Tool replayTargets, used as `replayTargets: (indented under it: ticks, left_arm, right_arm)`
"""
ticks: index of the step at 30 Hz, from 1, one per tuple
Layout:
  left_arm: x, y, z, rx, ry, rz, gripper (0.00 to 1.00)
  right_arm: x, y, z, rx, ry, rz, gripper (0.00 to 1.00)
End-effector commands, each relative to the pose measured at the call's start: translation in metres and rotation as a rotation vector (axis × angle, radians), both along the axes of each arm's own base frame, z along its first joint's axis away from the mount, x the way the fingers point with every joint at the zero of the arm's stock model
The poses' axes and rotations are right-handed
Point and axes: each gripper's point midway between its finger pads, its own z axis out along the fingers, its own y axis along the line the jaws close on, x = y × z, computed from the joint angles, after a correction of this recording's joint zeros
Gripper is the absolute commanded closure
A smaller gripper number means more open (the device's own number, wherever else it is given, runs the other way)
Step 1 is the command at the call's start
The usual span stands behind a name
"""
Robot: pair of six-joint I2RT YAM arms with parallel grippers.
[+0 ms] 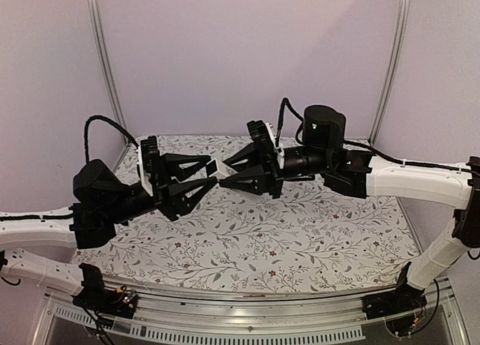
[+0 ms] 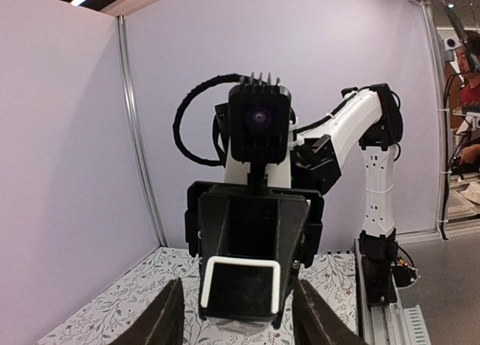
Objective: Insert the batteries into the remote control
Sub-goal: Pass from the right arm to the left, then pass from the left arm to the right
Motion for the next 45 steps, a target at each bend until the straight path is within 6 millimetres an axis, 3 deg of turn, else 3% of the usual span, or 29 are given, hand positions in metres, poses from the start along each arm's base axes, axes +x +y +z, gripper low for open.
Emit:
replayTargets:
  ticks: [1,8,15,17,19,20,23,24,26,30,33,35,37,40,41,45]
  left_arm:
    - [0.001,-0.006,0.008,-0.008,-0.022,0.002,0.53]
    - [0.003,-0.021,0.004,0.003,0.031,-0.034,0.54]
    - [0.001,-0.026,0.006,-0.009,0.034,-0.056,0.97]
    - [0.001,-0.027,0.005,-0.007,0.036,-0.053,1.00]
    - [0.006,-0.026,0.005,-0.016,0.071,-0.033,1.00]
    - [0.011,-0.025,0.005,-0.020,0.090,-0.008,1.00]
    - [0.035,-0.021,-0.002,0.025,0.188,0.115,1.00]
    - [0.045,-0.018,-0.005,0.046,0.228,0.174,1.00]
    - [0.071,-0.005,-0.016,0.091,0.336,0.338,1.00]
    - [0.116,0.045,-0.041,0.083,0.604,0.659,1.00]
    - [0.119,0.063,-0.055,-0.003,0.721,0.682,1.00]
    - [0.118,0.066,-0.050,-0.077,0.738,0.663,1.00]
    - [0.120,0.067,-0.049,-0.094,0.748,0.675,1.00]
    - [0.123,0.065,-0.051,-0.085,0.759,0.693,1.00]
    - [0.124,0.064,-0.051,-0.084,0.762,0.691,1.00]
    - [0.123,0.065,-0.051,-0.089,0.766,0.687,1.00]
  right_arm:
    - [-0.012,-0.010,0.018,0.055,-0.026,0.020,0.86]
    - [-0.016,-0.015,0.019,0.066,-0.034,0.023,0.87]
    - [-0.017,-0.019,0.018,0.067,-0.035,0.010,0.87]
    - [-0.016,-0.019,0.018,0.065,-0.032,0.000,0.86]
    - [-0.010,-0.018,0.015,0.059,-0.022,-0.037,0.74]
    - [-0.005,-0.018,0.013,0.054,-0.014,-0.066,0.61]
    - [0.016,-0.019,0.003,0.033,0.012,-0.199,0.05]
    - [0.023,-0.021,0.001,0.026,0.021,-0.247,0.02]
    - [0.039,-0.028,-0.004,0.010,0.045,-0.354,0.01]
    - [0.073,-0.049,-0.014,-0.002,0.093,-0.600,0.01]
    - [0.081,-0.055,-0.023,0.001,0.118,-0.689,0.01]
    - [0.089,-0.052,-0.031,-0.008,0.100,-0.762,0.01]
    - [0.100,-0.046,-0.034,-0.019,0.076,-0.833,0.02]
    - [0.107,-0.019,-0.043,-0.055,0.024,-0.832,0.02]
    - [0.109,-0.007,-0.056,-0.083,0.009,-0.815,0.02]
    - [0.094,0.028,-0.084,-0.143,-0.058,-0.638,0.03]
